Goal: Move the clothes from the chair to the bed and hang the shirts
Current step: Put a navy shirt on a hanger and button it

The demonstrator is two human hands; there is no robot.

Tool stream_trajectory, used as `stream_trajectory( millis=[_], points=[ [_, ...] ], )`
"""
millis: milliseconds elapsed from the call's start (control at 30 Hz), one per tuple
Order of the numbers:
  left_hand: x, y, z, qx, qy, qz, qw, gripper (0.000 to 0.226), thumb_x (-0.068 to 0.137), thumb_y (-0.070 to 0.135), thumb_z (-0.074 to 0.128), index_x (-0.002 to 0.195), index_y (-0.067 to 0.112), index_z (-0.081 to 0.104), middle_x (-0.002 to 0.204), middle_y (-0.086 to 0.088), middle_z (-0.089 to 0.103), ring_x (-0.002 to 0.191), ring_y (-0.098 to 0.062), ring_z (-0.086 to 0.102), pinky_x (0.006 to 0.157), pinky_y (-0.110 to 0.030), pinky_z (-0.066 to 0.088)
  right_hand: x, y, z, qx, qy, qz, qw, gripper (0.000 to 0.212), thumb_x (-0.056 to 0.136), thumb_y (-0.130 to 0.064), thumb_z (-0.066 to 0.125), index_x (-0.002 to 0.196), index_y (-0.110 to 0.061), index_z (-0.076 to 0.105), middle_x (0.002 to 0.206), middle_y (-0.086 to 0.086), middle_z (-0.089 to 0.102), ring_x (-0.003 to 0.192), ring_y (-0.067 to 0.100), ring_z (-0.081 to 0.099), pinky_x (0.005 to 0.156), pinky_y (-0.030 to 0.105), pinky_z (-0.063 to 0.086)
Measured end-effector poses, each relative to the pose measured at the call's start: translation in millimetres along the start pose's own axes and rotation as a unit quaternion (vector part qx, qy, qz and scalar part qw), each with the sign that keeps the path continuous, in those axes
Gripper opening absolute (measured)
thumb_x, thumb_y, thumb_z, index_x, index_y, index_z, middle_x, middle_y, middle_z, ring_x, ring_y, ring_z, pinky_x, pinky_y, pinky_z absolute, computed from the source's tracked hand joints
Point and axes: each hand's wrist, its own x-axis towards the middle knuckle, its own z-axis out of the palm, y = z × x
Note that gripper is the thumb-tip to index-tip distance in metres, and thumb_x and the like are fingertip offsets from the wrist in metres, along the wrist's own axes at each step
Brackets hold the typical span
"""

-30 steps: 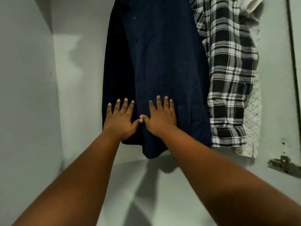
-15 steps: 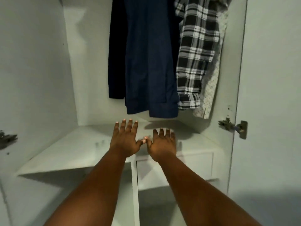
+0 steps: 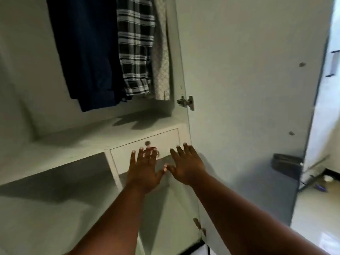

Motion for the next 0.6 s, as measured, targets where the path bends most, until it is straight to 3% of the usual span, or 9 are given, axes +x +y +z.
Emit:
stream_trajectory(
  millis=[67, 167, 267, 300, 367, 500, 600],
  points=[
    [-13.9, 22.5, 13.2, -0.010, -0.016, 0.046, 0.999, 0.101, 0.086, 0.079, 0.003, 0.149, 0.008, 0.036, 0.155, -0.019, 0.030, 0.144, -0.039, 0.026, 0.115, -0.046, -0.007, -36.0, 19.8, 14.4, -0.002, -0.029, 0.024, 0.999, 0.119, 0.064, -0.083, -0.024, 0.156, -0.016, 0.013, 0.162, 0.016, 0.012, 0.150, 0.036, 0.001, 0.121, 0.048, 0.001],
    [-38.2, 49.6, 22.3, -0.010, -0.074, 0.074, 0.995, 0.109, 0.071, 0.083, -0.015, 0.156, 0.016, 0.002, 0.162, -0.011, -0.007, 0.150, -0.032, -0.008, 0.115, -0.045, -0.021, -86.4, 33.4, 41.7, 0.007, -0.069, 0.096, 0.993, 0.112, 0.068, -0.087, -0.010, 0.156, -0.019, 0.005, 0.163, 0.014, 0.006, 0.150, 0.034, -0.004, 0.121, 0.047, -0.003],
    [-61.3, 69.7, 32.1, 0.006, -0.119, 0.095, 0.988, 0.091, 0.086, 0.077, 0.006, 0.155, 0.019, -0.007, 0.163, -0.008, -0.013, 0.149, -0.029, -0.017, 0.117, -0.048, -0.018, -132.3, 27.9, 62.3, 0.012, -0.122, 0.145, 0.982, 0.135, 0.045, -0.091, -0.029, 0.157, -0.020, 0.002, 0.164, 0.012, 0.005, 0.151, 0.033, -0.005, 0.121, 0.045, -0.003],
    [-68.6, 76.3, 35.3, 0.002, -0.127, 0.101, 0.987, 0.093, 0.085, 0.077, 0.003, 0.155, 0.019, -0.007, 0.163, -0.008, -0.013, 0.149, -0.029, -0.017, 0.117, -0.048, -0.018, -145.8, 25.1, 66.9, 0.016, -0.133, 0.154, 0.979, 0.140, 0.040, -0.090, -0.032, 0.157, -0.020, 0.002, 0.164, 0.012, 0.004, 0.151, 0.032, -0.005, 0.121, 0.045, -0.004],
    [-81.6, 92.8, 38.4, -0.014, -0.142, 0.113, 0.983, 0.101, 0.075, 0.080, -0.010, 0.155, 0.018, -0.007, 0.163, -0.008, -0.013, 0.149, -0.028, -0.017, 0.116, -0.047, -0.020, -170.9, 21.8, 69.4, 0.029, -0.143, 0.168, 0.975, 0.139, 0.041, -0.091, -0.028, 0.157, -0.021, 0.002, 0.164, 0.011, 0.003, 0.151, 0.032, -0.007, 0.121, 0.045, -0.005],
    [-102.1, 152.5, 39.0, -0.042, -0.163, 0.151, 0.974, 0.082, 0.094, 0.069, 0.016, 0.155, 0.020, -0.011, 0.162, -0.006, -0.017, 0.148, -0.025, -0.021, 0.117, -0.046, -0.019, -217.2, 41.7, 56.7, 0.020, -0.138, 0.191, 0.972, 0.134, 0.043, -0.089, -0.020, 0.157, -0.022, 0.004, 0.164, 0.009, 0.004, 0.151, 0.031, -0.007, 0.120, 0.043, -0.008],
    [-102.4, 213.5, 20.5, -0.053, -0.145, 0.210, 0.965, 0.081, 0.096, 0.066, 0.021, 0.155, 0.019, -0.009, 0.162, -0.004, -0.018, 0.147, -0.024, -0.022, 0.118, -0.046, -0.017, -258.6, 79.4, 27.7, -0.001, -0.119, 0.229, 0.966, 0.133, 0.045, -0.089, -0.016, 0.157, -0.022, 0.006, 0.164, 0.011, 0.008, 0.151, 0.031, -0.004, 0.120, 0.043, -0.007]
  ],
)
